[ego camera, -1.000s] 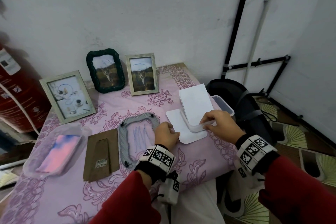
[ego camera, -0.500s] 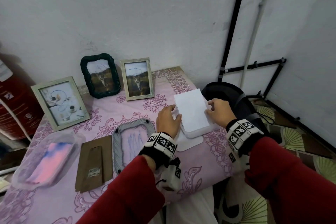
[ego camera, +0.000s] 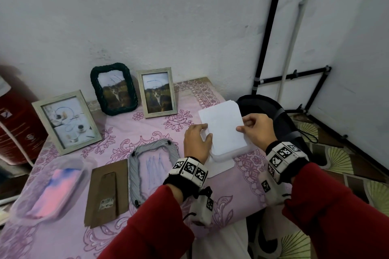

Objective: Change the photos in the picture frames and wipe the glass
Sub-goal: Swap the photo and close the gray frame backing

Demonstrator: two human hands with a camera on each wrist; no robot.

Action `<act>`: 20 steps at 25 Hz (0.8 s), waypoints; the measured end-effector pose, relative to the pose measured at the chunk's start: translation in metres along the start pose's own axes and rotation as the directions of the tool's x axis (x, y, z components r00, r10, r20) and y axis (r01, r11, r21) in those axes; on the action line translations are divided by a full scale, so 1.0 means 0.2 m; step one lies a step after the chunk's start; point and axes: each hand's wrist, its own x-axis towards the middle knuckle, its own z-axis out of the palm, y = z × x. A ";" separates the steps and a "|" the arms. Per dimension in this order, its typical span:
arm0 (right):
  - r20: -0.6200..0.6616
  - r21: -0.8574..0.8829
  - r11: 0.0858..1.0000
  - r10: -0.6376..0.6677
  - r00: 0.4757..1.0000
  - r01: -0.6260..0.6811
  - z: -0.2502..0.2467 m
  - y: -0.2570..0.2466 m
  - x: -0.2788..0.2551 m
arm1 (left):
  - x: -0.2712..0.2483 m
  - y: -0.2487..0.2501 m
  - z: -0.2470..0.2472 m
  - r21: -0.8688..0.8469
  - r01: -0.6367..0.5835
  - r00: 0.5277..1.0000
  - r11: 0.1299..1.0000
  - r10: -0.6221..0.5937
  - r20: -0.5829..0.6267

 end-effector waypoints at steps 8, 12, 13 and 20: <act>-0.035 0.082 0.988 -0.127 0.991 0.129 -0.07 -0.08 -0.05 | -0.03 0.03 0.01 -0.149 0.000 0.999 0.989 -0.006 -0.043; -0.070 0.180 0.971 -0.146 0.987 0.156 -0.07 -0.17 -0.06 | -0.04 0.07 -0.06 -0.356 -0.049 0.993 0.933 0.008 -0.116; -0.067 0.221 0.962 -0.150 0.986 0.161 -0.07 -0.20 -0.06 | -0.04 0.08 -0.10 -0.400 -0.072 0.989 0.914 0.014 -0.146; -0.040 0.398 0.903 -0.156 0.987 0.159 0.11 -0.39 -0.13 | -0.04 0.07 -0.38 -0.422 -0.135 0.970 0.896 0.032 -0.243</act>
